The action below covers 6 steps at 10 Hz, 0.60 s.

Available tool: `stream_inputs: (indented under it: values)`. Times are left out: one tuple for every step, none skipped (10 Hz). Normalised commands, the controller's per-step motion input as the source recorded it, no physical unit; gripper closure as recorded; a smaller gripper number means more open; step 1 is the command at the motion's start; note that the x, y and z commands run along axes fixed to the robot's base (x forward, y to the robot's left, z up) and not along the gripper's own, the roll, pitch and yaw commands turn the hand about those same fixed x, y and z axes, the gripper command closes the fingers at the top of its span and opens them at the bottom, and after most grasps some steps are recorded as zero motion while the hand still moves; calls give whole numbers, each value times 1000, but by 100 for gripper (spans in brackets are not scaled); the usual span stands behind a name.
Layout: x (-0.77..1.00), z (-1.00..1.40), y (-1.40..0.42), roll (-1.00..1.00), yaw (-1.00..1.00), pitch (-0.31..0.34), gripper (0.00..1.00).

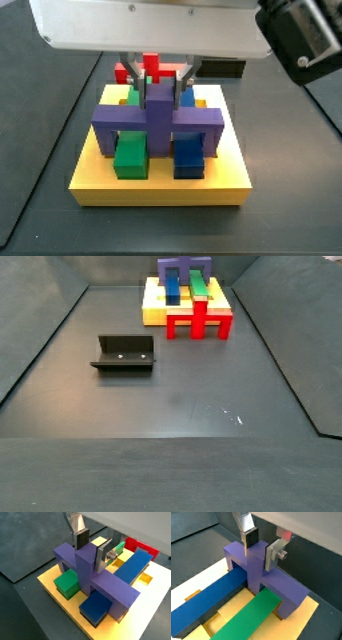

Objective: Pick up the purple object. Move up. Move to above the board. Insert the purple object.
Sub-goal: Insert the purple object.

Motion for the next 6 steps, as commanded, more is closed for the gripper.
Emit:
stream_inputs:
  values:
    - [306,-163,0,37,14,20,100]
    - [286,-49,0,63,0,49,100]
    - [77,-89,0,97,0,24,100]
    - [43,-134,0,94,0,4,100]
    - [-160,-426,46,-116,0,-79,100]
    - [-191,-231,11,-121,57,-93,100]
